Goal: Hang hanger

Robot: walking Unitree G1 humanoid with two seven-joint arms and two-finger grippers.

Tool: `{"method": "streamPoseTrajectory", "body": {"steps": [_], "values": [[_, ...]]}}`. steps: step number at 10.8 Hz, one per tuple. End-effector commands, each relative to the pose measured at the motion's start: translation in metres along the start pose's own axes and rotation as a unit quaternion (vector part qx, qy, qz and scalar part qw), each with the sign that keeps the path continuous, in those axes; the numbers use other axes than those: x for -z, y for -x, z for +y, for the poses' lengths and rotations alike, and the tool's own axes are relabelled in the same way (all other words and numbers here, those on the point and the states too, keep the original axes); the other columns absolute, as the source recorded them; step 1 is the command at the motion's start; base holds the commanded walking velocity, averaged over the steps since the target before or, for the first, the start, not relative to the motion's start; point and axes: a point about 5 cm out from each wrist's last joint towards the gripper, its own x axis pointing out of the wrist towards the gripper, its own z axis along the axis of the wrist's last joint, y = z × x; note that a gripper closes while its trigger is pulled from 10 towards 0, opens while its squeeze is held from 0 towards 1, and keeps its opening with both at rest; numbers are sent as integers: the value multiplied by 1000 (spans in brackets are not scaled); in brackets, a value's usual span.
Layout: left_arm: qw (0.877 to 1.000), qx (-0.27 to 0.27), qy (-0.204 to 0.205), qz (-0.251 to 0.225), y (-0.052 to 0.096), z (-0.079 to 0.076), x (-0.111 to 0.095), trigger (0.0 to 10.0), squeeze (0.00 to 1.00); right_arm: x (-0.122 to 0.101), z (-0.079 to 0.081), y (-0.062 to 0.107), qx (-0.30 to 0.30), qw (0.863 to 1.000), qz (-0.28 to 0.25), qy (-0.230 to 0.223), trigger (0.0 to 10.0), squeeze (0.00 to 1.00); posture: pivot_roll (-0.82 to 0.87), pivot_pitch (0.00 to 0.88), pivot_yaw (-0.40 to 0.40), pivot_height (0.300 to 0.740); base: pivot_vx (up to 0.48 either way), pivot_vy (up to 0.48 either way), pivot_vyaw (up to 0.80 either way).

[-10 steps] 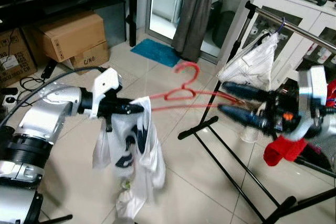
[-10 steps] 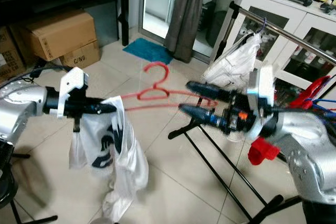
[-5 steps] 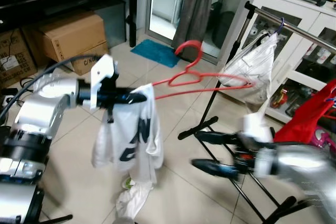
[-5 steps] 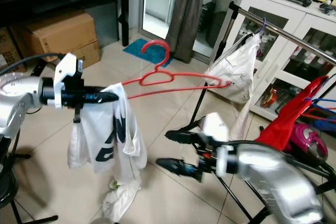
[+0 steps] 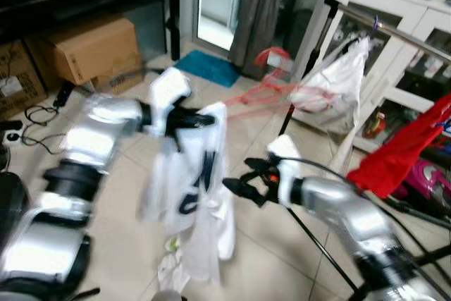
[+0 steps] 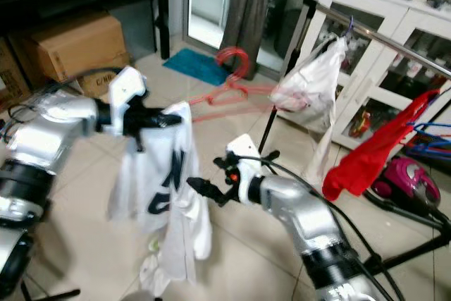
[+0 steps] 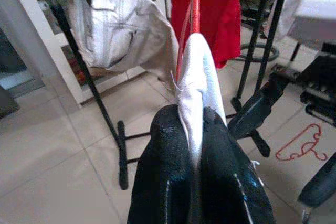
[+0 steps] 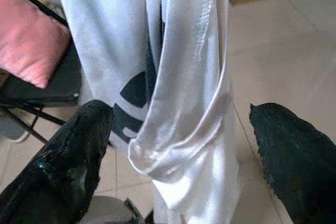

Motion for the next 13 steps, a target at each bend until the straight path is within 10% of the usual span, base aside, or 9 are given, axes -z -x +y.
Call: {"method": "streamPoseTrajectory", "body": {"steps": [1,7,8,13], "values": [[1000,-3,-18,-9,-4,1,-8,0,0,7,-7,1,21,999,27,-10,10000,1000,48,67,-74,740,0,0,0],[999,-16,-10,-50,-11,-1,-21,0,0,15,-19,-18,50,997,46,-46,10000,1000,51,88,-106,740,0,0,0],[998,-5,-3,-65,-12,-5,-26,0,0,17,-15,-21,34,997,52,-44,10000,24,53,87,-108,740,0,0,0],[995,40,21,-90,-9,-20,-36,0,0,24,-21,-19,48,997,47,-25,10000,0,60,69,-124,740,0,0,0]]}}
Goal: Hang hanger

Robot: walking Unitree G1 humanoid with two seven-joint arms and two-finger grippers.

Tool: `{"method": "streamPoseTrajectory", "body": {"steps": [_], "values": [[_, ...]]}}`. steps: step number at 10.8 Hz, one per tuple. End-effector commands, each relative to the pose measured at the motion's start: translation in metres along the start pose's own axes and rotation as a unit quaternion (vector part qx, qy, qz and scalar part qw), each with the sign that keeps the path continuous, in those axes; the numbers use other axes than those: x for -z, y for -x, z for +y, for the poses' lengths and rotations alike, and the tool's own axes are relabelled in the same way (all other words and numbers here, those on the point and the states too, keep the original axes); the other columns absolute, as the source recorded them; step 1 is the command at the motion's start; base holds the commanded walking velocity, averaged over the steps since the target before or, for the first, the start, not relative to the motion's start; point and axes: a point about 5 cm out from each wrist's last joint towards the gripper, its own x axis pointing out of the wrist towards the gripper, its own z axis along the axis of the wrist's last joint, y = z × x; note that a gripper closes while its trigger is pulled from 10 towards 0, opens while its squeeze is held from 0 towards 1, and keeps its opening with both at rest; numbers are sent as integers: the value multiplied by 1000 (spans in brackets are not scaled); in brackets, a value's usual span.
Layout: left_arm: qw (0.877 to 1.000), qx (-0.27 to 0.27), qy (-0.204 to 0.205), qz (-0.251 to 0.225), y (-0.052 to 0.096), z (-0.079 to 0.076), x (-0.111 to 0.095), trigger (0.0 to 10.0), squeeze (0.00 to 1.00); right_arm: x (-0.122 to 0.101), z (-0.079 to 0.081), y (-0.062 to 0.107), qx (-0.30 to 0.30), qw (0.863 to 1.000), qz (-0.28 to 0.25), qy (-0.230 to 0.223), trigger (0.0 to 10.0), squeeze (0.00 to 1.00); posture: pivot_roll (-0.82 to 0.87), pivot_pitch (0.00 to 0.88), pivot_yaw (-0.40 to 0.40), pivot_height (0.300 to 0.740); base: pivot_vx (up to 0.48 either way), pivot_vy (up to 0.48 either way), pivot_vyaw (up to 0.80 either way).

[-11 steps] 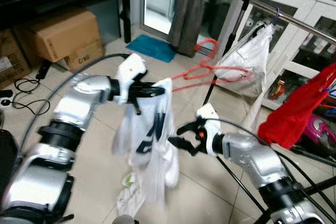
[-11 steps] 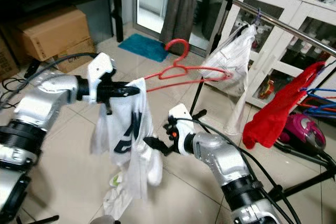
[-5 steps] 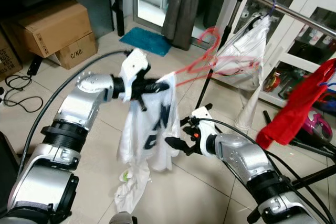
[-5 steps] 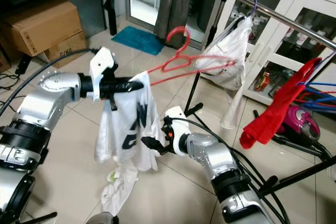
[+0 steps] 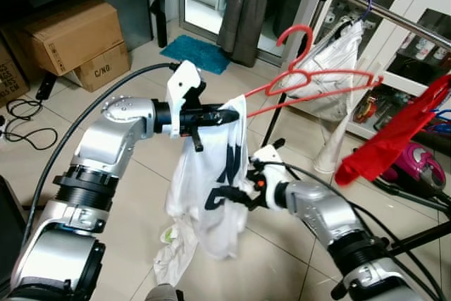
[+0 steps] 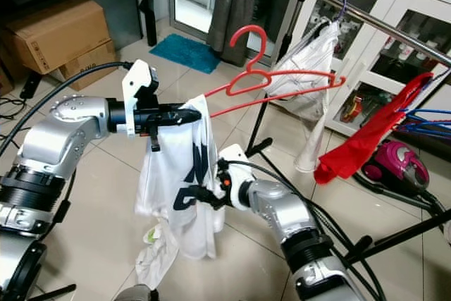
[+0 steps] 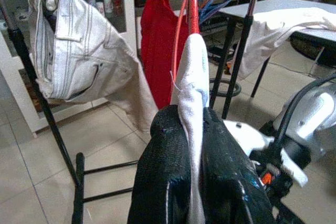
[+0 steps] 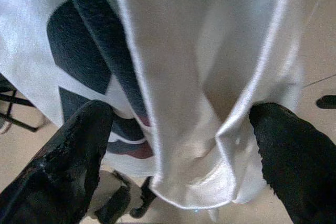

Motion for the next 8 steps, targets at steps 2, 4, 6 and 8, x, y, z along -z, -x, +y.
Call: {"method": "streamPoseTrajectory", "body": {"steps": [2,4,6,8], "values": [[1000,13,-18,-21,3,-5,-14,0,0,-1,-13,13,27,1000,-9,11,10000,0,61,58,-128,740,0,0,0],[998,21,-55,-36,10,-11,-23,0,0,0,-23,32,43,998,-16,35,10000,0,69,43,-135,740,0,0,0],[995,47,-62,-62,20,-17,-30,0,0,-18,-26,56,31,993,-96,57,10000,0,68,36,-117,740,0,0,0],[991,41,-62,-114,29,-12,-48,0,0,-23,-13,82,-25,988,-111,106,10000,0,60,39,-109,740,0,0,0]]}}
